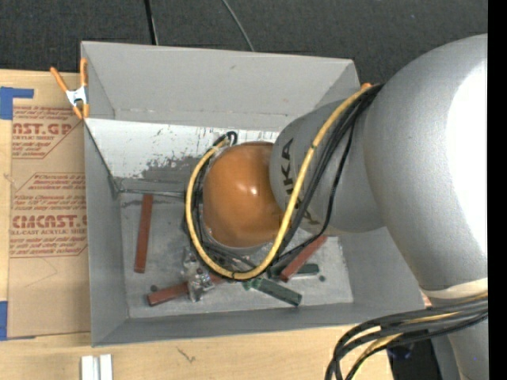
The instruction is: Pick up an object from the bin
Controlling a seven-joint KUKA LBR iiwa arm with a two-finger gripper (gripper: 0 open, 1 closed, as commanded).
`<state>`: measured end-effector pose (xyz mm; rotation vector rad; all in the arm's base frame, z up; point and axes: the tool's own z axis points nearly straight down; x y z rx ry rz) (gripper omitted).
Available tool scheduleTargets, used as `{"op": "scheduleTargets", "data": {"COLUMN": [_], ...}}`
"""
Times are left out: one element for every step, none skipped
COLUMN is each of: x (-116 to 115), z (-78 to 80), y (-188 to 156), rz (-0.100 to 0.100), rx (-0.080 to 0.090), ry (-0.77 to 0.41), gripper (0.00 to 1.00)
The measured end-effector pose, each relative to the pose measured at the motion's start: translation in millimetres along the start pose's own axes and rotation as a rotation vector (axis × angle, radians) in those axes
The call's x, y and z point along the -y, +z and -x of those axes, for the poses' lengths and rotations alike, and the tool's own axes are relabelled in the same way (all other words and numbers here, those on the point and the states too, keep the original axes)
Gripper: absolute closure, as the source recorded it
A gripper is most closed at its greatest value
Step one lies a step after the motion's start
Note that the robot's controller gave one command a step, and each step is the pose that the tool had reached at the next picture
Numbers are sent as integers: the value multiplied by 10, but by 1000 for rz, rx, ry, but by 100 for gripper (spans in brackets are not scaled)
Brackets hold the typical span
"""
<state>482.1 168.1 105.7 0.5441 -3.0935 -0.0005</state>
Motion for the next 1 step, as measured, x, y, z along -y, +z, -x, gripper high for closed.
{"op": "scheduleTargets", "data": {"x": [-1], "z": [-1], "y": [-83], "rz": [0], "rx": [1], "ry": [0], "gripper": [100]}}
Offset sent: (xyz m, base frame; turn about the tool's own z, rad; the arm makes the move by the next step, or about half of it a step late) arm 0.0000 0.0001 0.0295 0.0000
